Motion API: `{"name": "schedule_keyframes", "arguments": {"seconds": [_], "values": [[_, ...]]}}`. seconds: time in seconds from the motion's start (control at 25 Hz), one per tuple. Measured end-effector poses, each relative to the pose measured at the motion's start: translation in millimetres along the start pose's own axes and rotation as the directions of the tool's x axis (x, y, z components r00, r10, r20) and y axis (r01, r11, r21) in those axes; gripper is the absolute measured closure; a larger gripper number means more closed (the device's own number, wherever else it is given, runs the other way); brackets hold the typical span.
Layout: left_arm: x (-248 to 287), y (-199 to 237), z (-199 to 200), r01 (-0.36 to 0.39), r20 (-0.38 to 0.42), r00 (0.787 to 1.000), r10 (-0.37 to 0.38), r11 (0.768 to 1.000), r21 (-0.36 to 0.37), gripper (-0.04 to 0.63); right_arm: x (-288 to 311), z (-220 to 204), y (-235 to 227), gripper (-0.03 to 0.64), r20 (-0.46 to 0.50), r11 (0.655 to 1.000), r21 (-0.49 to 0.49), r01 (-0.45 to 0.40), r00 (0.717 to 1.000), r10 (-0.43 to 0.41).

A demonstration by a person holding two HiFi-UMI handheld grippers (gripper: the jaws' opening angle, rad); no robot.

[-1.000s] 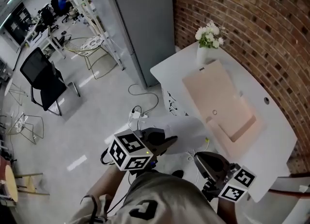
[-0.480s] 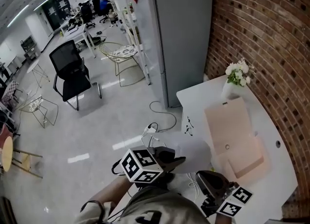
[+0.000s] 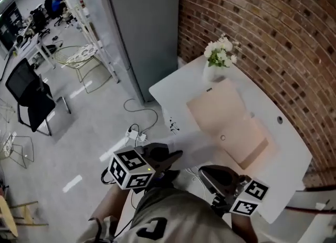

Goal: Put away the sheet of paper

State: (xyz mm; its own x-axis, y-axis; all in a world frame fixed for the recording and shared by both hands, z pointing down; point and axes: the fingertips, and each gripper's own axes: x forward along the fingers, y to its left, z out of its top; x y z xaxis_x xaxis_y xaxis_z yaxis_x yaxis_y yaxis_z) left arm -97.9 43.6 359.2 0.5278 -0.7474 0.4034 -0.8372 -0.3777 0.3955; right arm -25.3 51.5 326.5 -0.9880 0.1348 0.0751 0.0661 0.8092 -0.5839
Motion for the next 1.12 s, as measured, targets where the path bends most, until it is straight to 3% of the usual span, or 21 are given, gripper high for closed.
{"name": "schedule_keyframes", "arguments": {"seconds": [0.32,0.6,0.92,1.12], "values": [[36.4,53.6,20.3,0.151,-0.072,0.986,-0.151,0.989,-0.005,0.581,19.3,22.8,-42.0,0.594,0.013,0.980,0.029,0.198,0.980,-0.199],[62.6,77.1,33.8,0.276,-0.134,0.954,-0.269,0.961,0.033,0.581,21.0,38.3,-65.1,0.594,0.075,0.936,0.062,0.346,0.934,-0.350],[82.1,94.6,49.4,0.368,-0.164,0.921,-0.354,0.928,0.061,0.581,24.2,42.6,-81.8,0.594,0.094,0.894,0.106,0.436,0.891,-0.445],[92.3,112.9,46.2,0.389,-0.188,0.906,-0.379,0.921,0.019,0.581,22.6,37.0,-88.5,0.594,0.083,0.868,0.141,0.476,0.868,-0.490]]}}
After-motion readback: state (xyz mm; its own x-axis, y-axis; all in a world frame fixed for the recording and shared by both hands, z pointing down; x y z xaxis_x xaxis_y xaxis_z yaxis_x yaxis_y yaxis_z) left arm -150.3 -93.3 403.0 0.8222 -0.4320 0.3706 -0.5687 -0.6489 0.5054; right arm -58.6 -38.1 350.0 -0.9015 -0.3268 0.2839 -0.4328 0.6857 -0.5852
